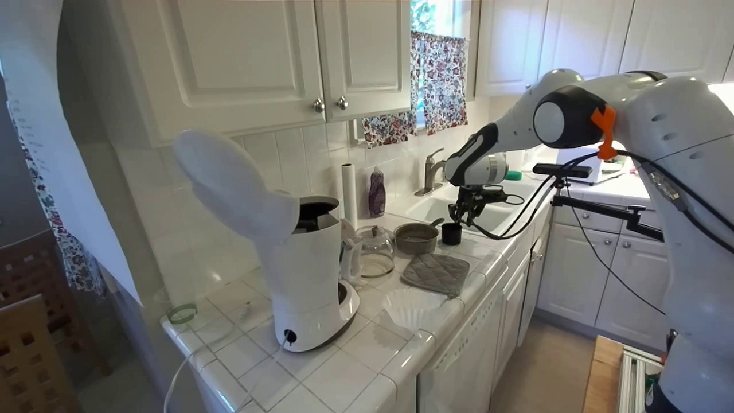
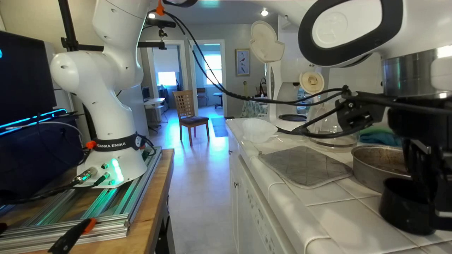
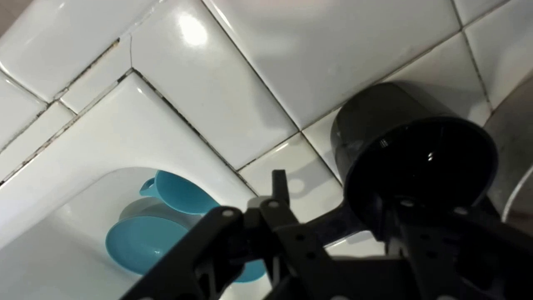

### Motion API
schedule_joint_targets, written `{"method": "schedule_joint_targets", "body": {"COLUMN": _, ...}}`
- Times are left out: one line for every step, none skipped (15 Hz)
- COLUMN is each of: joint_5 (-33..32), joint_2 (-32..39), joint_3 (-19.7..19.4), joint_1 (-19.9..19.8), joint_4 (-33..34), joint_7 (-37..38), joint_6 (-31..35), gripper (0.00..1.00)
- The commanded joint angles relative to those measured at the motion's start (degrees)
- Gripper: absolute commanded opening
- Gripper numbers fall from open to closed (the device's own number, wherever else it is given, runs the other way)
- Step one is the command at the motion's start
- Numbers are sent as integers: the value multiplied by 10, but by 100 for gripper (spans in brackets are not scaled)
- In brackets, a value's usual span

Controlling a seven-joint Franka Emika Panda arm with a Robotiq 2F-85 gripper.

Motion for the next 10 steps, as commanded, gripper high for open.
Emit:
{"method": "schedule_joint_targets", "body": {"joint_5": 3, "joint_2": 28, "joint_3": 9, "joint_1": -9, "joint_4": 42, "joint_7": 12, "joint_6": -28, "gripper": 18}}
{"method": "schedule_joint_targets", "body": {"joint_5": 4, "joint_2": 32, "joint_3": 10, "joint_1": -10, "joint_4": 46, "joint_7": 14, "joint_6": -31, "gripper": 10}}
{"method": "schedule_joint_targets", "body": {"joint_5": 5, "joint_2": 37, "joint_3": 10, "joint_1": -10, "joint_4": 51, "joint_7": 17, "joint_6": -37, "gripper": 4}}
{"method": "schedule_joint_targets", "body": {"joint_5": 6, "joint_2": 41, "joint_3": 10, "joint_1": -10, "joint_4": 55, "joint_7": 21, "joint_6": -41, "gripper": 0}}
{"method": "schedule_joint_targets", "body": {"joint_5": 6, "joint_2": 42, "joint_3": 10, "joint_1": -10, "joint_4": 59, "joint_7": 25, "joint_6": -45, "gripper": 0}}
{"method": "schedule_joint_targets", "body": {"joint_5": 7, "joint_2": 42, "joint_3": 10, "joint_1": -10, "joint_4": 60, "joint_7": 27, "joint_6": -46, "gripper": 0}}
{"method": "schedule_joint_targets", "body": {"joint_5": 6, "joint_2": 34, "joint_3": 9, "joint_1": -8, "joint_4": 58, "joint_7": 33, "joint_6": -50, "gripper": 0}}
{"method": "schedule_joint_targets", "body": {"joint_5": 4, "joint_2": 26, "joint_3": 8, "joint_1": -6, "joint_4": 52, "joint_7": 34, "joint_6": -47, "gripper": 2}}
{"method": "schedule_joint_targets", "body": {"joint_5": 2, "joint_2": 16, "joint_3": 7, "joint_1": -3, "joint_4": 43, "joint_7": 34, "joint_6": -45, "gripper": 2}}
{"method": "schedule_joint_targets", "body": {"joint_5": -2, "joint_2": 9, "joint_3": 5, "joint_1": 0, "joint_4": 38, "joint_7": 35, "joint_6": -42, "gripper": 1}}
